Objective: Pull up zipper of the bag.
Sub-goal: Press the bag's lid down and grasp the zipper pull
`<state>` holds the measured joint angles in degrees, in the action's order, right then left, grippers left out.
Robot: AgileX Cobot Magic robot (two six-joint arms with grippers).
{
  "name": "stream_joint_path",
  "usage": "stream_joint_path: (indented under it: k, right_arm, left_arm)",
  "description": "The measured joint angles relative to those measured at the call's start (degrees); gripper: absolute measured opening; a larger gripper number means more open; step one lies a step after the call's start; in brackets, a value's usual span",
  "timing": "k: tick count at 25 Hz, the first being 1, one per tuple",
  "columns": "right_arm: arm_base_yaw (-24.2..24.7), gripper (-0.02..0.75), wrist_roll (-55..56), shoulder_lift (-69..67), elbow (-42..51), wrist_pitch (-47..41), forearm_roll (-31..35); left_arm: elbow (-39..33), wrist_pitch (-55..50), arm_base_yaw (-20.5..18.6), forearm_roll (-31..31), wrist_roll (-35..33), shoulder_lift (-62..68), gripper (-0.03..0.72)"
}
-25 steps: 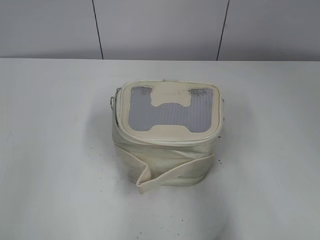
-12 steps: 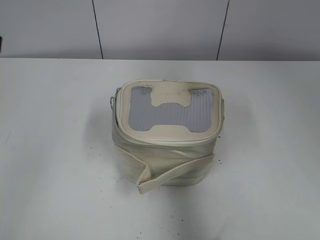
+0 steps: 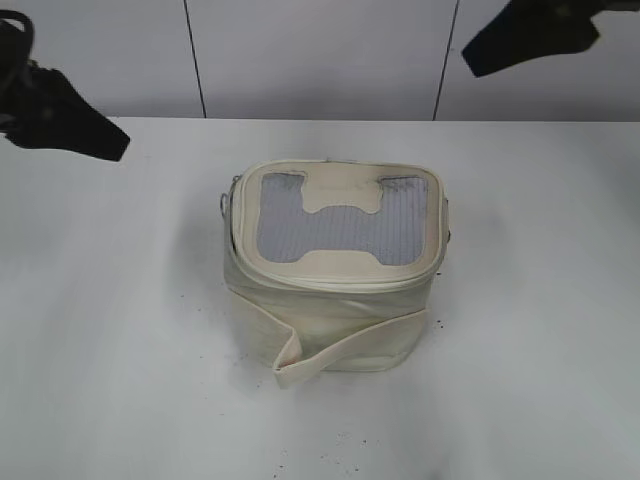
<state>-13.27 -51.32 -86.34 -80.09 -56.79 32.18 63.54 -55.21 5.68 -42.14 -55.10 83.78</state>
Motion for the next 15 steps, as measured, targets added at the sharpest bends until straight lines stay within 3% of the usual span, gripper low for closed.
stream_joint_path:
  k: [5,15]
  right_arm:
    - [-1.94,0.574,-3.43,-11.88,-11.74,-4.34,1.08]
    - [-10.08,0.574,-4.44,-32.04,-30.31,-10.66,1.43]
  left_arm:
    - [1.38,4.29,3.64,0.00,-1.97,6.03,0.315]
    - [1.45,4.81,4.17,0.53,-2.03,12.64,0.335]
